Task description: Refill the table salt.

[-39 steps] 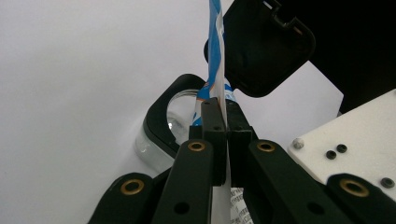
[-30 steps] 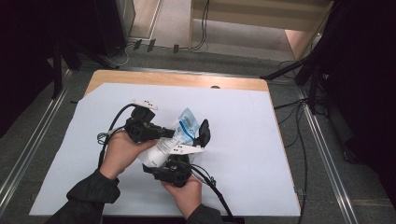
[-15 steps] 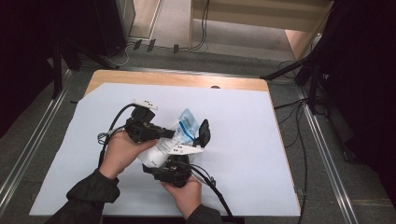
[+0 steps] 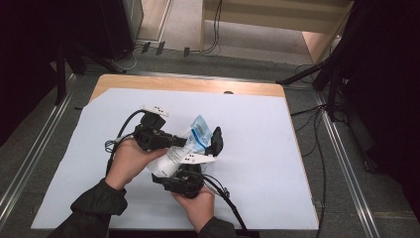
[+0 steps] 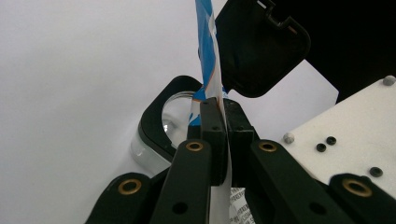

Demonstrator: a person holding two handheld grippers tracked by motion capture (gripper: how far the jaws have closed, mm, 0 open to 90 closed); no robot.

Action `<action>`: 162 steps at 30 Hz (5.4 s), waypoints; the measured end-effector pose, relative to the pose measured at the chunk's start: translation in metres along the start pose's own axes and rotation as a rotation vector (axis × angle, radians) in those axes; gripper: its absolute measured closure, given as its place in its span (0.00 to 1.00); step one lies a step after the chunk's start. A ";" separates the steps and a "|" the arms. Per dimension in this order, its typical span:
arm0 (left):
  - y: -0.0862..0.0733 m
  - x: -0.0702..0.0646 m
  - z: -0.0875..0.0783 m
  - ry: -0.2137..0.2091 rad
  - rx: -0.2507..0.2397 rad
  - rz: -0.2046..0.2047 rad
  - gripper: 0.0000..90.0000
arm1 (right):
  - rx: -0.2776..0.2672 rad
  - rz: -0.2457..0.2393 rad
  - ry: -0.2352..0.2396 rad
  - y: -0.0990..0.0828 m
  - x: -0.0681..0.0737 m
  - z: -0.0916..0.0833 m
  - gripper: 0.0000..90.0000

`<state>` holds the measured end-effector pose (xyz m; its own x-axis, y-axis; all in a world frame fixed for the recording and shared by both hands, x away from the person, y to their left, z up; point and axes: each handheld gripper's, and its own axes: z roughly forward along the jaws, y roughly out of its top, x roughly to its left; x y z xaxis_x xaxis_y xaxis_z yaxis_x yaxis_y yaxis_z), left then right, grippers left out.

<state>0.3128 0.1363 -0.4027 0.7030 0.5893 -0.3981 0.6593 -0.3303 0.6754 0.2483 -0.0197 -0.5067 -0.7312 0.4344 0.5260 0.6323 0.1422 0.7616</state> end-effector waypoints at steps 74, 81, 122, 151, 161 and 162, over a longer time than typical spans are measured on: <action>-0.006 0.003 -0.002 0.016 -0.029 -0.019 1.00 | 0.010 -0.046 -0.020 0.004 0.003 -0.001 0.67; -0.006 0.004 -0.002 0.017 -0.031 -0.015 1.00 | 0.015 -0.041 -0.013 0.005 0.003 -0.001 0.67; -0.005 -0.001 -0.003 0.026 -0.035 -0.010 1.00 | 0.011 -0.008 0.014 0.006 0.002 -0.003 0.70; -0.002 -0.002 -0.003 0.030 -0.038 -0.013 1.00 | 0.004 -0.018 0.014 0.008 0.005 -0.001 0.69; -0.002 -0.003 -0.003 0.038 -0.037 -0.010 1.00 | 0.008 -0.012 0.023 0.008 0.004 -0.001 0.69; -0.002 -0.002 -0.003 0.036 -0.038 -0.011 1.00 | 0.009 -0.012 0.023 0.008 0.004 -0.001 0.69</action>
<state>0.3089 0.1377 -0.4018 0.6854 0.6189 -0.3838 0.6560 -0.2958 0.6944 0.2503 -0.0172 -0.4978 -0.7443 0.4121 0.5256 0.6257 0.1549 0.7645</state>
